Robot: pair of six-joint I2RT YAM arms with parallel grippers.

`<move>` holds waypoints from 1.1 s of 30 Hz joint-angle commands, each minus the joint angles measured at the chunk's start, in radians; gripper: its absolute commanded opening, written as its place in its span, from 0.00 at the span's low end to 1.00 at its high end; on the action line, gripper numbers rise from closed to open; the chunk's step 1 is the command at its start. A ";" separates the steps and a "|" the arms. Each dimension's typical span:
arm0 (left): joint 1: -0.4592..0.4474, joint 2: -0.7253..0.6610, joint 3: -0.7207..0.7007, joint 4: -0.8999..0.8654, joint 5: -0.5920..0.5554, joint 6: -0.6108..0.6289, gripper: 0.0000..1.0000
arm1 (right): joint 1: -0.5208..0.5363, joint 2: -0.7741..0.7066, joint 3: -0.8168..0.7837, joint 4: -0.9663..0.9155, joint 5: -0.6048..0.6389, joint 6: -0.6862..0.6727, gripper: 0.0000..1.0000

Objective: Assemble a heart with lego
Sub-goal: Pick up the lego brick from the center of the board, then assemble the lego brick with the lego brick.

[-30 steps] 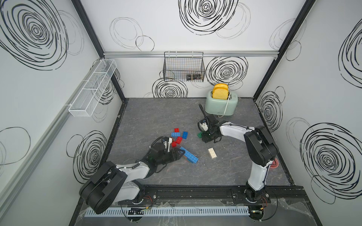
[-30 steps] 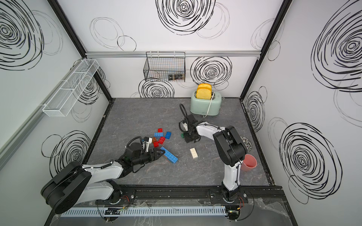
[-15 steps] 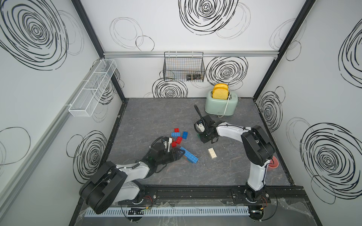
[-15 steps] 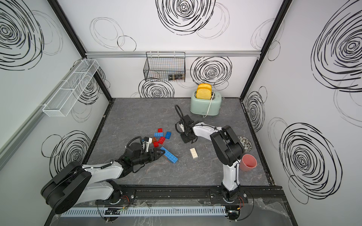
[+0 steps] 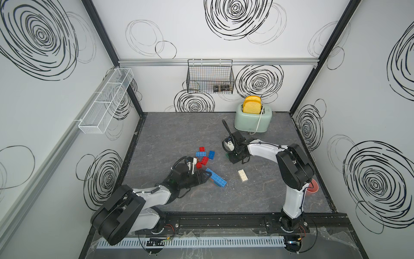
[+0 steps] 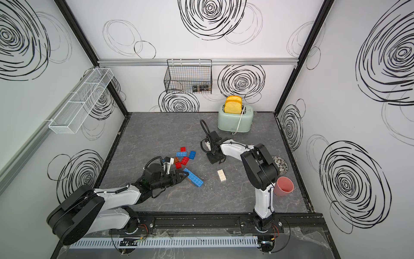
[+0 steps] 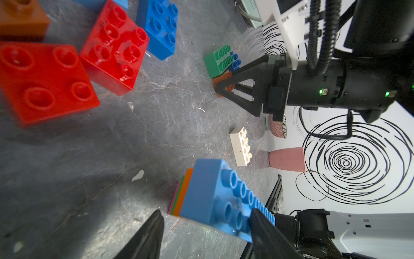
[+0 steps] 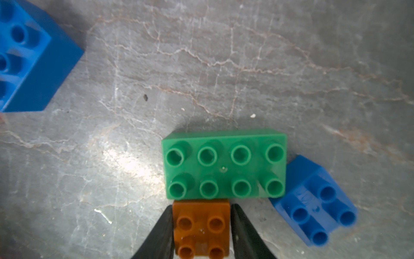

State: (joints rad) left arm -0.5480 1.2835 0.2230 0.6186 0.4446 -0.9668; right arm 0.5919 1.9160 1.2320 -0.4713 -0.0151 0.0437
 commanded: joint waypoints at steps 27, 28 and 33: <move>-0.010 0.005 0.009 -0.023 -0.023 0.023 0.62 | 0.268 -0.292 0.066 -0.227 -0.118 -0.008 0.31; -0.012 0.005 0.010 -0.023 -0.024 0.023 0.62 | 0.282 -0.297 0.059 -0.228 -0.118 -0.002 0.31; -0.017 0.010 0.010 -0.023 -0.029 0.023 0.62 | 0.334 -0.307 0.028 -0.223 -0.125 0.023 0.31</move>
State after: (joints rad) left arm -0.5541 1.2835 0.2245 0.6197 0.4385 -0.9569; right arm 0.9062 1.6344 1.2808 -0.6514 -0.1253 0.0490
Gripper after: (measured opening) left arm 0.626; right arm 0.344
